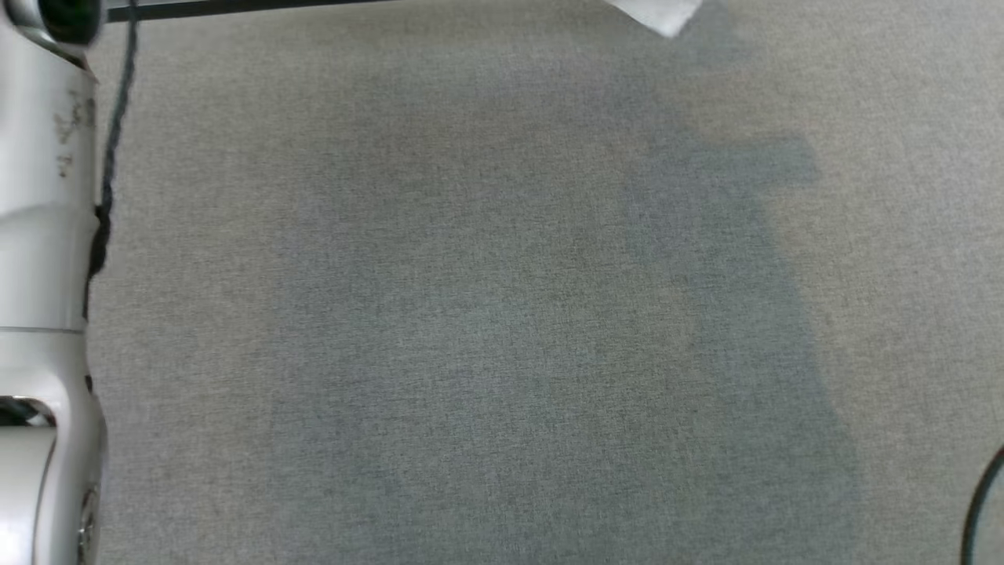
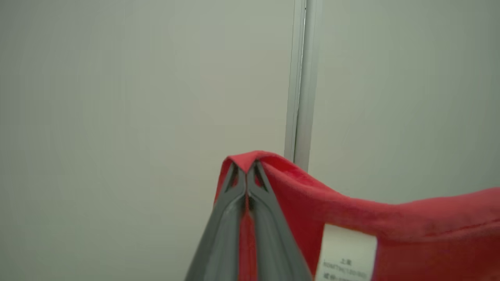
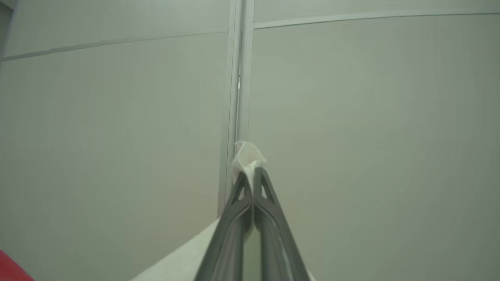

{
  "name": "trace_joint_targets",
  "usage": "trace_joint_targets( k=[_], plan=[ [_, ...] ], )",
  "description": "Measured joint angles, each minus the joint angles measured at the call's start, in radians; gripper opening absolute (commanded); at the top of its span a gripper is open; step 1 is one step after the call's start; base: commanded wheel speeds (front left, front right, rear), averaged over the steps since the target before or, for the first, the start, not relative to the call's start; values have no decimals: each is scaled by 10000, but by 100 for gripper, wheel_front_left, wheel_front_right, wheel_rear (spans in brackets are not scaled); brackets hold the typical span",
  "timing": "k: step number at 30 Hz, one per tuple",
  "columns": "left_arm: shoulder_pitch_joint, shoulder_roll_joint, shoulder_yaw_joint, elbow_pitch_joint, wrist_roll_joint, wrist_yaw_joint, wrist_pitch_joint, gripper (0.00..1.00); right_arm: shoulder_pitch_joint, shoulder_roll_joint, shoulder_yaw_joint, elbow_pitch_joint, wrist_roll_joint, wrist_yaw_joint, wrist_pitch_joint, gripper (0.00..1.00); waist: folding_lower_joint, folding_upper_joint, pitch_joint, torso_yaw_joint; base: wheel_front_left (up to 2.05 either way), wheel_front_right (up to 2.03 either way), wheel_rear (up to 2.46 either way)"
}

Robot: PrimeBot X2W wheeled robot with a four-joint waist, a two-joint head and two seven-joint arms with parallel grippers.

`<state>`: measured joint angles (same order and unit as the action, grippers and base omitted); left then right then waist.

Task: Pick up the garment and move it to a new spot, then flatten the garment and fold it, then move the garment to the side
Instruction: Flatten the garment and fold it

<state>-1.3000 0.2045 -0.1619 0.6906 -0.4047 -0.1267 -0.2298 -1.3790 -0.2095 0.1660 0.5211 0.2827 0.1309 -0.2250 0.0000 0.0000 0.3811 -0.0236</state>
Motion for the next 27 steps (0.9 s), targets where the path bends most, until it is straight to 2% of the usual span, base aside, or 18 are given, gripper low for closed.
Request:
trace_joint_targets(
  k=[3, 7, 13, 20, 27],
  plan=[
    [-2, -205, -150, 1515, -286, -17, -6, 0, 97, 305, 489, 1384, 71, 0, -136, 0, 0, 0, 148, -82, 0, 0, 0],
    [502, -500, -234, 3122, -823, -31, -81, 0, 971, 811, 1120, 2976, 307, 0, -234, 0, 0, 0, 339, -175, 0, 0, 0],
    [2176, -1009, -416, 4121, -1898, -31, -221, 0, 2996, 1223, 1927, 3954, 1045, 0, -334, 0, 0, 0, 554, -149, 0, 0, 0],
    [4438, -1076, -836, 3373, -2832, -31, -305, 0, 6275, 1172, 1407, 2008, 1653, -2, -360, 0, 0, 0, 304, 19, 0, 0, 0],
    [6830, -516, -297, 1375, -2901, -33, -316, 0, 9766, 1191, 700, -713, 1599, 0, -360, 0, 0, 0, -419, 77, 0, 0, 0]
  ],
)
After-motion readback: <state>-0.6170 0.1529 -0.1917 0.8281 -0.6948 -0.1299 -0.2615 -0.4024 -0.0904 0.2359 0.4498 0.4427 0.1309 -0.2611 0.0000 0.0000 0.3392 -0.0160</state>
